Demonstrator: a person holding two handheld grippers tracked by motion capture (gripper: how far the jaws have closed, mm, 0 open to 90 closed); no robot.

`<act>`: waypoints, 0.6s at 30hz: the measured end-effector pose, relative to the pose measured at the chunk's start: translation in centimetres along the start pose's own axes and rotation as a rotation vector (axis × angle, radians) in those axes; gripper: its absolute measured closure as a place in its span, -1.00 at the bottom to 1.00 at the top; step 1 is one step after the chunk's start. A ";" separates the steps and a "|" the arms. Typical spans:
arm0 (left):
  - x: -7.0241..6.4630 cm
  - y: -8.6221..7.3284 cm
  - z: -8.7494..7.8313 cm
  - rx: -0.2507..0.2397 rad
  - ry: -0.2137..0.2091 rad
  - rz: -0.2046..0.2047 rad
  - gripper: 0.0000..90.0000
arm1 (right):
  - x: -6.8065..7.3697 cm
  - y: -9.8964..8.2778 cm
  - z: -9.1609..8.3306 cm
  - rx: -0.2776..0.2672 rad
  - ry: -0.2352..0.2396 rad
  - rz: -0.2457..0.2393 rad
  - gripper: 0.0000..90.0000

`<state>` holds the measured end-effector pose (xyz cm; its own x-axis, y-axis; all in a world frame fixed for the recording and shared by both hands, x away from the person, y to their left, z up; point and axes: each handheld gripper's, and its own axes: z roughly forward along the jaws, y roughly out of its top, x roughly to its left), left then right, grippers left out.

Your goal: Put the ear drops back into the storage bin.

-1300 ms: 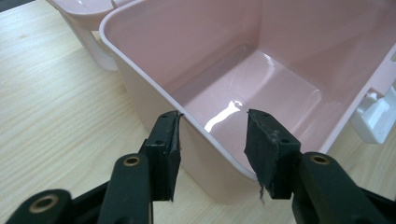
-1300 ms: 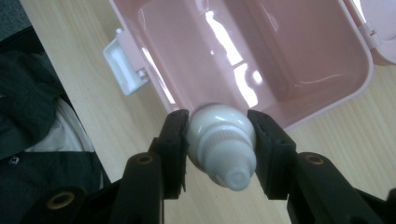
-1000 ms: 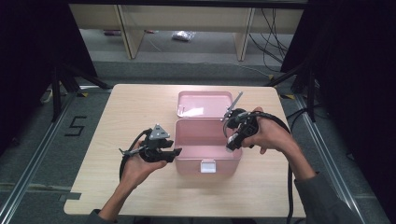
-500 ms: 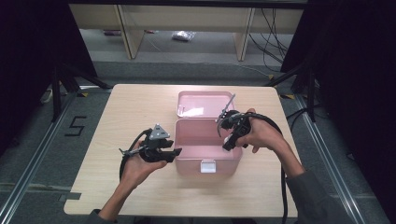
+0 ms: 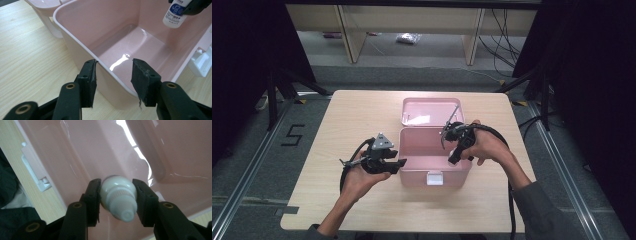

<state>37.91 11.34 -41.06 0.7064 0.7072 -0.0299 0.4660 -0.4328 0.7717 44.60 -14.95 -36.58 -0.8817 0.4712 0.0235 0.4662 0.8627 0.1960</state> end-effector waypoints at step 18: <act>0.0 0.0 0.0 0.002 -0.002 0.001 0.21 | -0.2 -0.1 1.9 0.037 0.018 0.016 0.34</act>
<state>37.94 11.36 -41.07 0.7079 0.7056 -0.0304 0.4665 -0.4348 0.7703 44.91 -14.81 -38.47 -0.8752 0.4818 0.0436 0.4822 0.8615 0.1592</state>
